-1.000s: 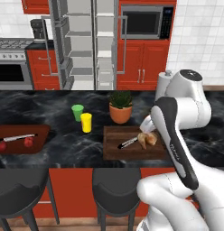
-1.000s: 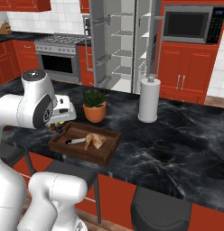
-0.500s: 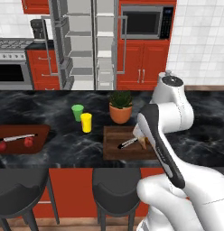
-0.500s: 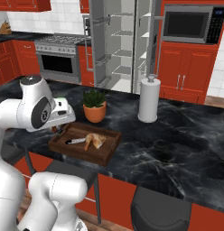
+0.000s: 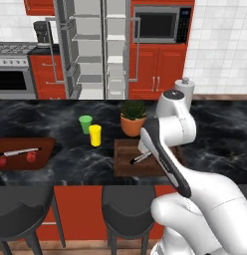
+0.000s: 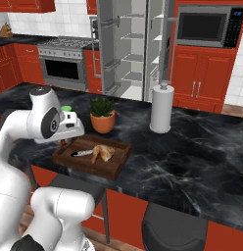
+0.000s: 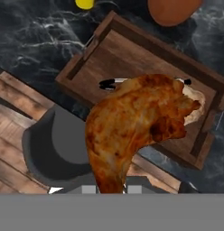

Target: Gather the bell pepper and tomato from the fridge and place them on a tray on the dining counter. Then gather the chicken drumsticks from the fridge and place them on the other tray.

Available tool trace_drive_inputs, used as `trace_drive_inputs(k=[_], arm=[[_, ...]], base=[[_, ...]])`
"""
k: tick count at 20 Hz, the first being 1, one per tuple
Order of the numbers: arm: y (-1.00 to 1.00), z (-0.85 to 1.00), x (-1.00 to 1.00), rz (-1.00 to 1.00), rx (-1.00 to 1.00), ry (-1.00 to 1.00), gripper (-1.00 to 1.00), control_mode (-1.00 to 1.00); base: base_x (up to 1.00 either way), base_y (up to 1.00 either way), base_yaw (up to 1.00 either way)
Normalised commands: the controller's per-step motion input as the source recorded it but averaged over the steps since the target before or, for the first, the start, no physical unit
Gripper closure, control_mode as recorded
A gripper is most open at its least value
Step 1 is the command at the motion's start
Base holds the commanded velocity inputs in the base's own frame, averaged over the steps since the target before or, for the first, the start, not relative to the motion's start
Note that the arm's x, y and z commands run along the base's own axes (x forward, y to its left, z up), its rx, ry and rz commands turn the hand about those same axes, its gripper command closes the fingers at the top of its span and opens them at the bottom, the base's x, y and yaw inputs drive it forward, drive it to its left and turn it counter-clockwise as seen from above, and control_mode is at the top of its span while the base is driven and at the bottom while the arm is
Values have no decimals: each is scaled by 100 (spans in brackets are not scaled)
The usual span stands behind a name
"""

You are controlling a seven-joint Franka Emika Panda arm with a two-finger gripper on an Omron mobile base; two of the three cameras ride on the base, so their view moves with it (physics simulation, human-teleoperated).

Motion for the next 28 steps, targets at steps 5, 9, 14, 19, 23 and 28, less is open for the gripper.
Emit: trace_drive_inputs(k=[5,9,14,19,23,28], arm=[[11,-30,42,-6,0,8,100,-100],[10,-35,35,-5,0,9,100,-100],[5,-43,40,-3,0,8,100,-100],[5,-42,41,-3,-1,6,100,-100],[7,-40,38,-4,-1,4,100,-100],[6,-38,32,-4,0,4,100,-100]], base=[[0,0,0],[0,0,0],[0,0,0],[0,0,0],[0,0,0],[0,0,0]])
